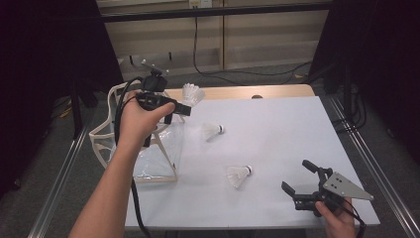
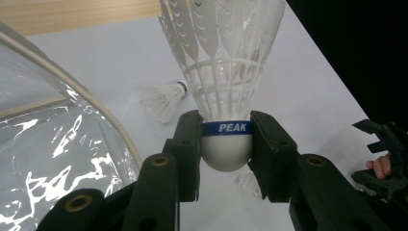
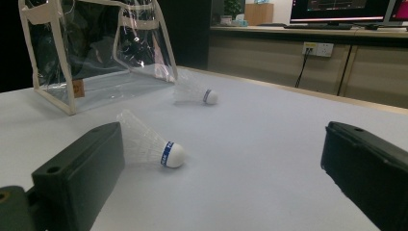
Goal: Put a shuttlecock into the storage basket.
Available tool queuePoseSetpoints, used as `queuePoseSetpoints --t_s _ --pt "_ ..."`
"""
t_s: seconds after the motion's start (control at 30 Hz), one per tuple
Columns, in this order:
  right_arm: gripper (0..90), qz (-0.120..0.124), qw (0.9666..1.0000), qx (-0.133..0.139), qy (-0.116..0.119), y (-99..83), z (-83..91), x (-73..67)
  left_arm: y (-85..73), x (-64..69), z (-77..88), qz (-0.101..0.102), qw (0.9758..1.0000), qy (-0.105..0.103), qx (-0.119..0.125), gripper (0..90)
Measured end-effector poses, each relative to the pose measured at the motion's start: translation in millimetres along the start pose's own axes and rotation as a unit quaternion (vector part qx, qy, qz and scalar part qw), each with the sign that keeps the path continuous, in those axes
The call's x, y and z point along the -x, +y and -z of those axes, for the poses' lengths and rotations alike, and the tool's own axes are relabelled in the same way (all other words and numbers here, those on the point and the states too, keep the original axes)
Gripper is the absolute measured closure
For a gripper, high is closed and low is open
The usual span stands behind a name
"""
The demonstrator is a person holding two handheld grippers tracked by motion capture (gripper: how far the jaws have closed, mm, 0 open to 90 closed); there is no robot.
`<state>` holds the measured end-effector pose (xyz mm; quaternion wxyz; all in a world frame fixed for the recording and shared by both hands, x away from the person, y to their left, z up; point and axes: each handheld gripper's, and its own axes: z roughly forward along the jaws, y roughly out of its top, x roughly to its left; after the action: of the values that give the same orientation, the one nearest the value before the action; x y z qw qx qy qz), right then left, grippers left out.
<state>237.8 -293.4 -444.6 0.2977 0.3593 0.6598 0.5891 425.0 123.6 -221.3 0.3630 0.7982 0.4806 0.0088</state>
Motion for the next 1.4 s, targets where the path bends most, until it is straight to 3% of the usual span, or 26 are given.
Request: queuePoseSetpoints --t_s 0.4,1.4 --pt "0.9 0.001 1.0000 -0.001 0.000 0.1 0.2 0.1 1.5 -8.4 6.8 0.011 0.9999 0.009 0.007 65.7" --pt "0.9 0.001 1.0000 -0.003 -0.001 0.0 0.2 0.1 7.9 -14.6 25.8 0.005 0.9995 0.028 0.012 65.7"
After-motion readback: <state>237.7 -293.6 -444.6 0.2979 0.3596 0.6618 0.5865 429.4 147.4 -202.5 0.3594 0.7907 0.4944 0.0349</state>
